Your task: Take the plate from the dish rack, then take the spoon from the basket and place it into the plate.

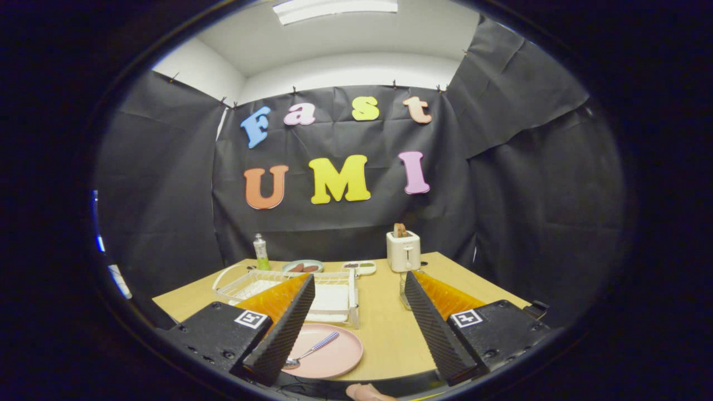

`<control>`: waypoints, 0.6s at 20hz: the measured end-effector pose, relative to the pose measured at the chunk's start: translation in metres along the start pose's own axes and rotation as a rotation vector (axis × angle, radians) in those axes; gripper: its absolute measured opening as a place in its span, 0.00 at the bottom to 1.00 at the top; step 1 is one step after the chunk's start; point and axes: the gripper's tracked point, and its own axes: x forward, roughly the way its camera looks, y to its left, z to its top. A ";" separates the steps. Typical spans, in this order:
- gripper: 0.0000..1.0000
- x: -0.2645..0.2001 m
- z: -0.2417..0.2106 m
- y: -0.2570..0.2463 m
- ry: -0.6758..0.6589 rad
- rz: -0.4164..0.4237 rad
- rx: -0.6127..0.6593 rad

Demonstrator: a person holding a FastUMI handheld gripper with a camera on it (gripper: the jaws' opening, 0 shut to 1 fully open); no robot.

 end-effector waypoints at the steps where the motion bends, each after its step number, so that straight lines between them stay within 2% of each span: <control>1: 1.00 -0.003 0.004 -0.003 -0.008 -0.003 0.000; 12: 1.00 -0.034 0.029 -0.023 -0.050 -0.018 -0.029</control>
